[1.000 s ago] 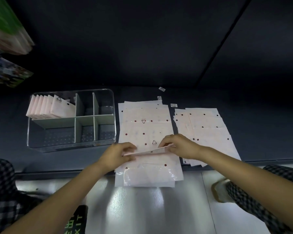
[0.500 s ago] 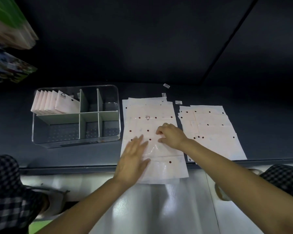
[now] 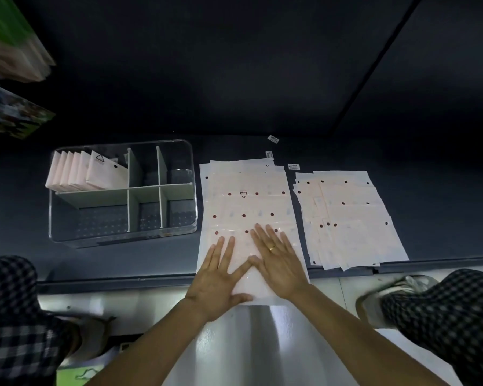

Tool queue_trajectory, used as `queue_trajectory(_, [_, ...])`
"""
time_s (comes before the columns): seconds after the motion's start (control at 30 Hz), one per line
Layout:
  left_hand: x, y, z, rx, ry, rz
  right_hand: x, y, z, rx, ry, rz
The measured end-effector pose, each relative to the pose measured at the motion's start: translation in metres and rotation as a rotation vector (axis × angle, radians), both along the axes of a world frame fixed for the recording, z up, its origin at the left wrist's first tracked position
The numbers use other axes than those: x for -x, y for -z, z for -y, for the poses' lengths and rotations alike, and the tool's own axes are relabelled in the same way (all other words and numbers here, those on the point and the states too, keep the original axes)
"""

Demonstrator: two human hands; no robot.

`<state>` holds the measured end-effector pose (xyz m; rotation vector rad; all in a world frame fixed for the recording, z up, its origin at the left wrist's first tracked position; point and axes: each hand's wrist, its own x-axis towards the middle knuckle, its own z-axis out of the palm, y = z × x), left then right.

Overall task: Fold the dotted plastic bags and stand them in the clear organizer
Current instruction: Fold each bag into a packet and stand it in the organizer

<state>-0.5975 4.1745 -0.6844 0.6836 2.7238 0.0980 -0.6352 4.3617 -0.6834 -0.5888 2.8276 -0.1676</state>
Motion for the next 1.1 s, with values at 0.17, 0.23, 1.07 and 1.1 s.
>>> queue_trajectory(0.17, [0.003,-0.004,0.015,-0.031,0.027,0.01,0.001,-0.004,-0.045,-0.093,-0.014,0.032])
queue_trajectory(0.23, [0.004,-0.006,0.014,-0.049,0.019,0.015,0.003,-0.013,-0.056,-0.118,-0.052,0.019])
queue_trajectory(1.07, [-0.002,-0.03,-0.02,-0.614,-0.447,0.006,-0.025,-0.058,-0.026,0.462,-0.067,0.025])
queue_trajectory(1.1, [-0.002,-0.03,-0.019,-0.669,-0.487,0.018,-0.023,-0.058,-0.027,0.56,0.046,0.182])
